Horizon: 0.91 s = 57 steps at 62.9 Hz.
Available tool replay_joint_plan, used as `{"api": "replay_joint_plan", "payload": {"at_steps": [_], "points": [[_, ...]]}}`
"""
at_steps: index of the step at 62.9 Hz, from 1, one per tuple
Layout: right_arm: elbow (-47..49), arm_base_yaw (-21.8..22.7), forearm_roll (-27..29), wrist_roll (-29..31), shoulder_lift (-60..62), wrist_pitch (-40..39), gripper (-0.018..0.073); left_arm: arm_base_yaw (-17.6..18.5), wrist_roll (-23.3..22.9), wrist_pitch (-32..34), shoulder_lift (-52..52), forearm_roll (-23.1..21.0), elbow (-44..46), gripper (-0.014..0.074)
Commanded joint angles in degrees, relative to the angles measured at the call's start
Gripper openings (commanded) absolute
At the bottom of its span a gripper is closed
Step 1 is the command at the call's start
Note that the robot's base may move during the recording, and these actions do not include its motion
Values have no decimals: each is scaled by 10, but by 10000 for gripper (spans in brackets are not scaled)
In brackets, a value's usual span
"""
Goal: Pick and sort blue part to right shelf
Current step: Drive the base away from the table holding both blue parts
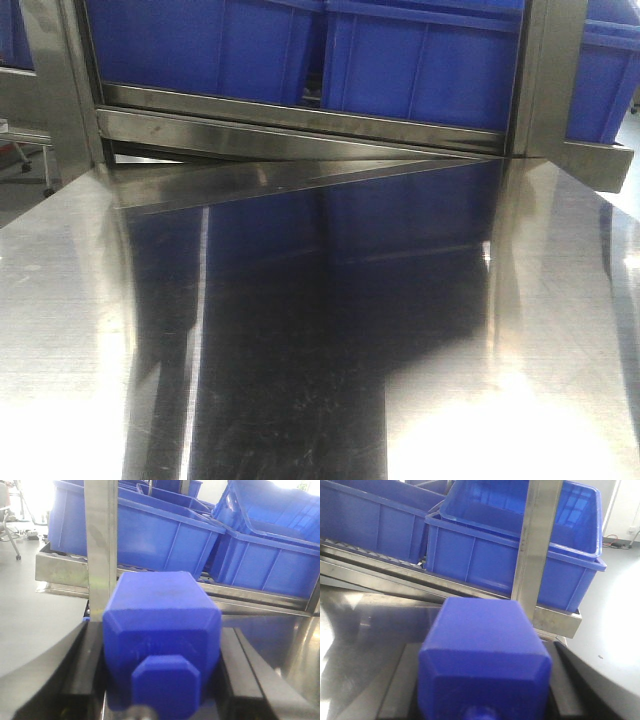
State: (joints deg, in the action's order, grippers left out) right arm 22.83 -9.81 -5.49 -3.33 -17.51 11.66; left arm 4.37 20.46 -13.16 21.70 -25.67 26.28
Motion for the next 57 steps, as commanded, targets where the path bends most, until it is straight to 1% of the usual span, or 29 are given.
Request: {"api": "replay_joint_plan", "payload": {"at_steps": [1, 8, 18, 57], "points": [[17, 2, -7, 7, -4, -52, 393, -1, -2, 42, -6, 2, 17, 332], [17, 2, -7, 7, -4, -52, 393, -1, -2, 7, -22, 31, 25, 332], [17, 2, -7, 7, -4, -52, 393, -2, -2, -23, -36, 31, 27, 332], [17, 2, -7, 7, -4, -52, 393, -2, -2, -23, -36, 31, 27, 332]]}}
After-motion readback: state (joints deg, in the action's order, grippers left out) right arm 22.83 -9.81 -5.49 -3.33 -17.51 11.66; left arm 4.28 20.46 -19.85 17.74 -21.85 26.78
